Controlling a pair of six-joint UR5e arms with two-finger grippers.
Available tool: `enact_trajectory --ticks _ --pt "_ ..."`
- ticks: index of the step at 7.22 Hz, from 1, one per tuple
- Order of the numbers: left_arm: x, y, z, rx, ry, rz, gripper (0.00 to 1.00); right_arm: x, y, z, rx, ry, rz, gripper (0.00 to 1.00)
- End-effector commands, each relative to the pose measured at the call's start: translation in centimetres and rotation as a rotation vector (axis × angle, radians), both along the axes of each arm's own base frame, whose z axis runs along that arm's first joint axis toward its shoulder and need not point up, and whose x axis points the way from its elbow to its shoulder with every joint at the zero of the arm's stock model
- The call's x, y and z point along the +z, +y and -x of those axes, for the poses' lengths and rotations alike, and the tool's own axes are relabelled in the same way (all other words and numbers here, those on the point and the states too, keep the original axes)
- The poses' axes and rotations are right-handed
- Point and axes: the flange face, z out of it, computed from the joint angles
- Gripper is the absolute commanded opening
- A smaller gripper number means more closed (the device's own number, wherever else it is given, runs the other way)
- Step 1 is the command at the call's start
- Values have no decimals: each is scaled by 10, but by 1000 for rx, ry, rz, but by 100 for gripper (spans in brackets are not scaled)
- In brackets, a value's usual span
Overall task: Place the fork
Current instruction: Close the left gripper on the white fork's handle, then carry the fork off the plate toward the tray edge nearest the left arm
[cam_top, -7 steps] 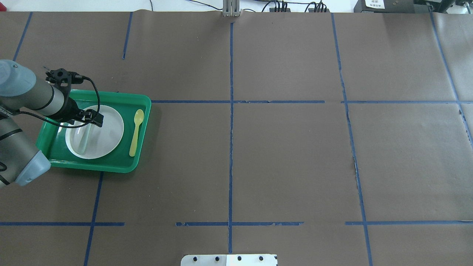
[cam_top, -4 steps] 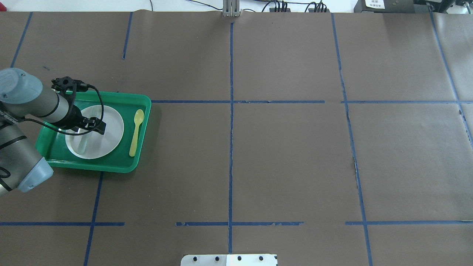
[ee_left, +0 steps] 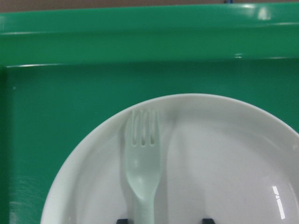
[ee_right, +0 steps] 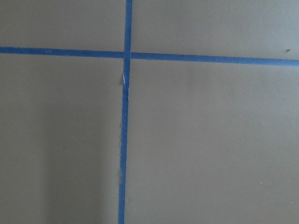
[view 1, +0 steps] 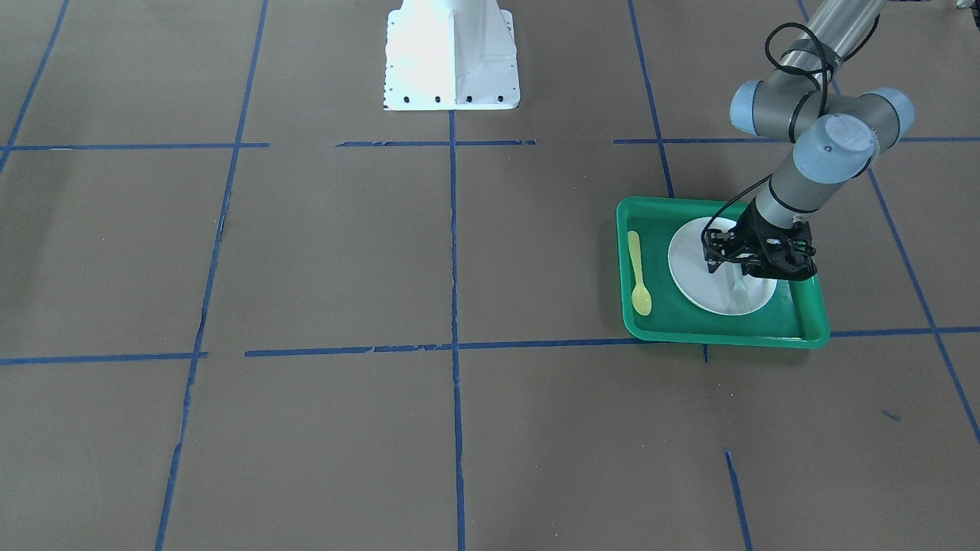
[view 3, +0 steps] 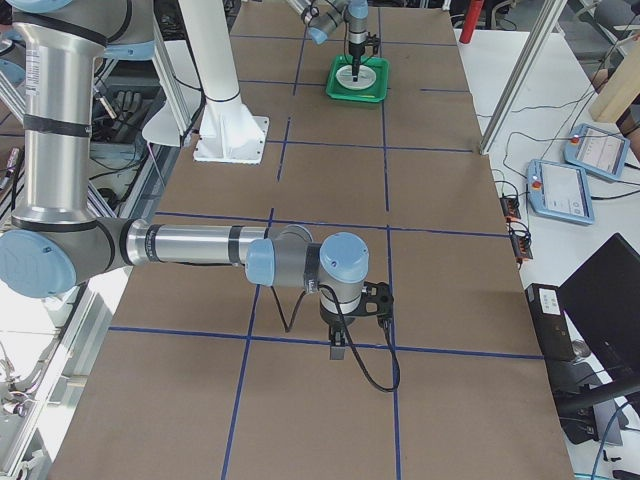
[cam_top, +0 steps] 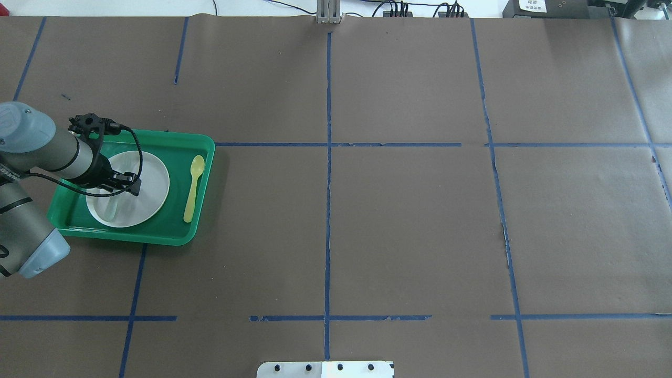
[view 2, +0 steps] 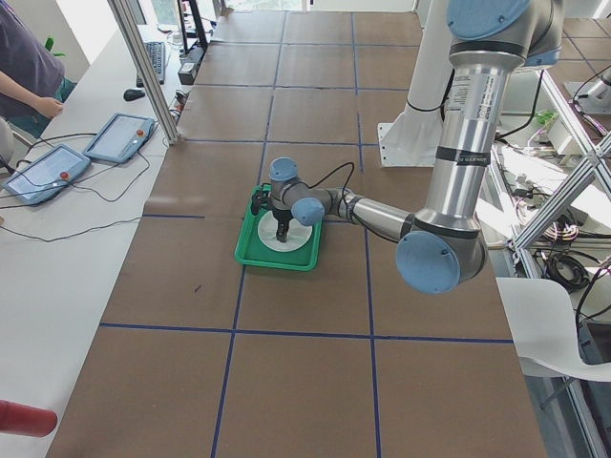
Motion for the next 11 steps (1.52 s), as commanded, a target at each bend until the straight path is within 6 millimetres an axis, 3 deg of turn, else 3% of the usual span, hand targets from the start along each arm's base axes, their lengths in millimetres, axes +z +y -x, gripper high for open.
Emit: enact_trajectory --ticks 1,2,4,5,7,9,11 --pt "-8 8 8 1 20 -13 7 1 0 0 0 0 1 100" --pt "-10 11 11 1 24 -15 0 0 0 0 0 0 0 100" --pt "-20 13 15 -4 38 -21 0 0 0 0 0 0 0 100" --pt "-20 26 31 -6 37 -25 0 0 0 0 0 0 0 100" --pt "3 36 47 -10 12 -9 0 0 0 0 0 0 0 100" --pt "22 30 55 -31 -17 13 0 0 0 0 0 0 0 100" --pt "26 11 85 -91 -21 14 0 1 0 0 0 0 1 100"
